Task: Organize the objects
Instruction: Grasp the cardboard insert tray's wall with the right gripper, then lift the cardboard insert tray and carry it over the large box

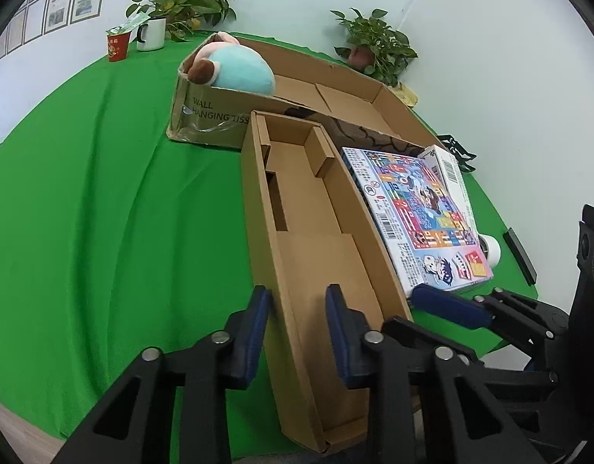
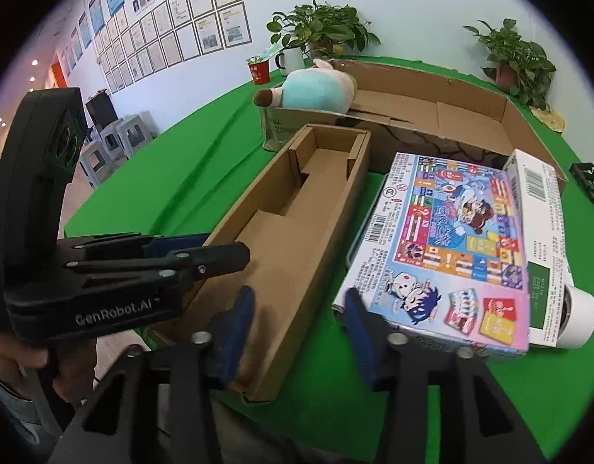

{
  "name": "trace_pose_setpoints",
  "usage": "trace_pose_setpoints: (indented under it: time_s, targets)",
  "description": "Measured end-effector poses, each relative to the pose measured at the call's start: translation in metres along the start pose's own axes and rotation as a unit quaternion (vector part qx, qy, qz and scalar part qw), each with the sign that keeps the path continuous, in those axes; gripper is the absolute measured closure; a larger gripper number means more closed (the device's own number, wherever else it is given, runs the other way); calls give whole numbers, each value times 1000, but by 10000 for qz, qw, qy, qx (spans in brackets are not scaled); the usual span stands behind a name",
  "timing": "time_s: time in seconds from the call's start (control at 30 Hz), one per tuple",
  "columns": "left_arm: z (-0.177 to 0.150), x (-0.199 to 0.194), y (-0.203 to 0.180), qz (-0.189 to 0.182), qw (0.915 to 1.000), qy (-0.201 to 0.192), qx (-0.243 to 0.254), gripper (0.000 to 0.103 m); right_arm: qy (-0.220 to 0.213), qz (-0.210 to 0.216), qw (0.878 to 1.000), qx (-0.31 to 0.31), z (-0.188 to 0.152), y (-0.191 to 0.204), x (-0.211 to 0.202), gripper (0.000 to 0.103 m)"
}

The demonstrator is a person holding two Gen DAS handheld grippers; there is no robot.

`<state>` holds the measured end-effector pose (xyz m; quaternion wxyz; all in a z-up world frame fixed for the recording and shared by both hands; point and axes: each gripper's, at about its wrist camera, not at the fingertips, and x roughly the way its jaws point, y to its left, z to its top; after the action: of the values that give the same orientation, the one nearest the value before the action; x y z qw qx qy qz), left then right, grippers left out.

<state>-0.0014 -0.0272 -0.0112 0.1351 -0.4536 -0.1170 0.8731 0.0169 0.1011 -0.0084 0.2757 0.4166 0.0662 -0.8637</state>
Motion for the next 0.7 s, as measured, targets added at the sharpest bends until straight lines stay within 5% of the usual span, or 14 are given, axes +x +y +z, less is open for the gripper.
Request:
trace_pose_setpoints:
  time_s: [0.1,0.7]
  targets:
    - [-3,-2,-1,171,9998,3,62,87,170,3,9999,6,-2,4,7,85]
    - [-21,-19,1,374,9992,-86,149,90,190,-39,9997,141,-12,8,8,87]
